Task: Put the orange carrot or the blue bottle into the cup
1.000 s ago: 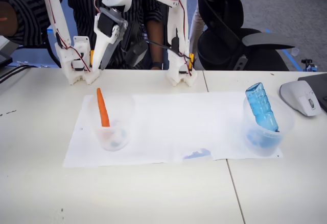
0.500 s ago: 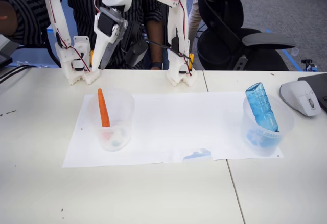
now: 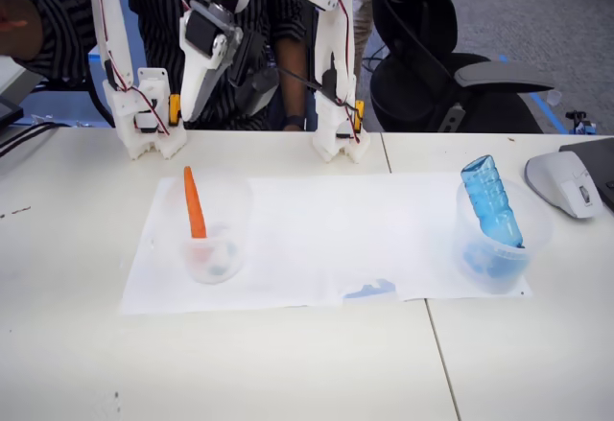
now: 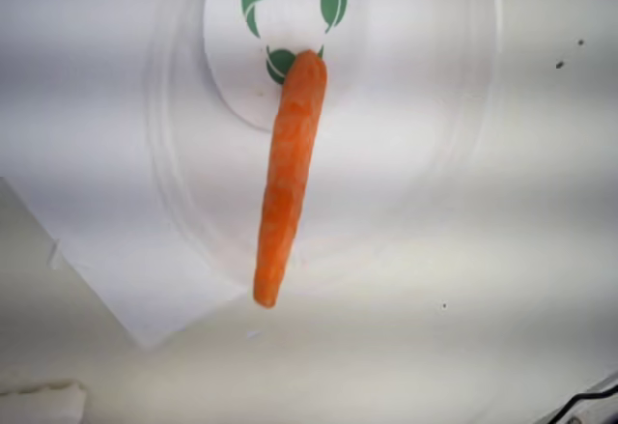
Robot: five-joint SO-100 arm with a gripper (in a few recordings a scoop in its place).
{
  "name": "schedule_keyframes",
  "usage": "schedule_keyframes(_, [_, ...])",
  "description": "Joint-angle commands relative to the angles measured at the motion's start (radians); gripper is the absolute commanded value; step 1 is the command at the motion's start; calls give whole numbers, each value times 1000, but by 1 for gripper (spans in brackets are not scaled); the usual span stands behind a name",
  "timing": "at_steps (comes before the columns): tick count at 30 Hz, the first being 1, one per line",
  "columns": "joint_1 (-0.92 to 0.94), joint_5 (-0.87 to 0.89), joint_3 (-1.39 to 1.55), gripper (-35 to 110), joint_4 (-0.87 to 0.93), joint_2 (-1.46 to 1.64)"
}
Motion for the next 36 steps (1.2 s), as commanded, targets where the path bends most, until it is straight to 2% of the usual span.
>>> schedule_keyframes(1, [21, 120, -58, 9, 28, 146])
schedule_keyframes(12, [-2, 207, -58, 14, 126, 75])
schedule_keyframes(16, [-9, 212, -61, 14, 215, 75])
schedule_keyframes(20, [-71, 221, -58, 14, 305, 66])
schedule_keyframes(23, [-112, 222, -48, 14, 308, 83])
schedule_keyframes(29, [-216, 222, 72, 14, 299, 224])
schedule_keyframes(36, [-403, 288, 334, 14, 232, 532])
